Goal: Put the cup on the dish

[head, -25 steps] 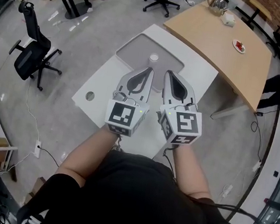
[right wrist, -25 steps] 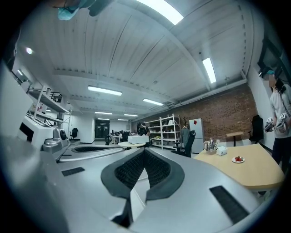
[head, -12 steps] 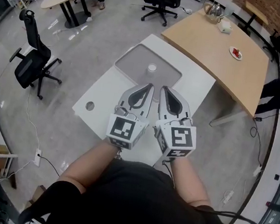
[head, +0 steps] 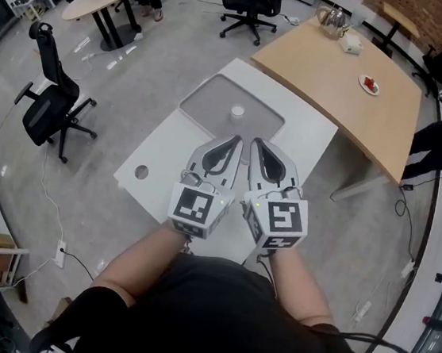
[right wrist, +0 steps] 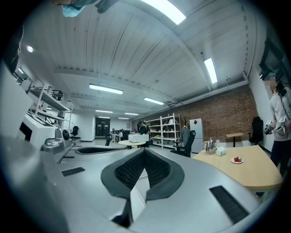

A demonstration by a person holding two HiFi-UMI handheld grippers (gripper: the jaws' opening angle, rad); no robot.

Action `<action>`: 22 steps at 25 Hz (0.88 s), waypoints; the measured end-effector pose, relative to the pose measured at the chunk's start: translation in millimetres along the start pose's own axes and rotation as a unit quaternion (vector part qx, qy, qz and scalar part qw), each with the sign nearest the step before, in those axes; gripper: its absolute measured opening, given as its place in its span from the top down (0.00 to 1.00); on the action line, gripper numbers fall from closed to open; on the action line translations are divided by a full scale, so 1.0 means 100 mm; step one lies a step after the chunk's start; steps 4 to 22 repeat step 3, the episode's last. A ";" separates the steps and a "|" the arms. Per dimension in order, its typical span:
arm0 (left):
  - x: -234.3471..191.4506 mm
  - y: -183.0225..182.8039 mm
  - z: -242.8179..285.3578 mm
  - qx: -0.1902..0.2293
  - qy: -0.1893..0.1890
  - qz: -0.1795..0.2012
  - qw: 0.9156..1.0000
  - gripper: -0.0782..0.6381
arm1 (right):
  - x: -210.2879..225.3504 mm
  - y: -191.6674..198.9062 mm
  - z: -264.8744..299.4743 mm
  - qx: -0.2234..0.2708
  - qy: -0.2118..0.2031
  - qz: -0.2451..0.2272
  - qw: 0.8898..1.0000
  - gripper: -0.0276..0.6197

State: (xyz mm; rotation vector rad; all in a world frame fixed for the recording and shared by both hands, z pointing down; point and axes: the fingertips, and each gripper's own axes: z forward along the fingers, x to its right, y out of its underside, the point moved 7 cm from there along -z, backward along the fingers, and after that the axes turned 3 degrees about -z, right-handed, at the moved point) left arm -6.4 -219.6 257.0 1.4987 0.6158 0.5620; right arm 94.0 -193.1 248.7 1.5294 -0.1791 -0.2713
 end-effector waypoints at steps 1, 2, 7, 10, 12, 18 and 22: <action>-0.01 -0.01 -0.01 0.001 0.000 0.001 1.000 0.88 | -0.01 0.00 0.00 -0.001 0.000 0.001 1.000 0.94; -0.02 -0.01 -0.03 0.001 -0.001 0.001 1.000 0.88 | -0.03 -0.01 0.01 -0.003 -0.001 0.002 1.000 0.94; -0.03 -0.02 -0.04 0.001 -0.002 0.002 1.000 0.88 | -0.04 -0.01 0.01 -0.005 -0.002 0.003 1.000 0.94; -0.03 -0.02 -0.04 0.001 -0.002 0.002 1.000 0.88 | -0.04 -0.01 0.01 -0.005 -0.002 0.003 1.000 0.94; -0.03 -0.02 -0.04 0.001 -0.002 0.002 1.000 0.88 | -0.04 -0.01 0.01 -0.005 -0.002 0.003 1.000 0.94; -0.03 -0.02 -0.04 0.001 -0.002 0.002 1.000 0.88 | -0.04 -0.01 0.01 -0.005 -0.002 0.003 1.000 0.94; -0.03 -0.02 -0.04 0.001 -0.002 0.002 1.000 0.88 | -0.04 -0.01 0.01 -0.005 -0.002 0.003 1.000 0.94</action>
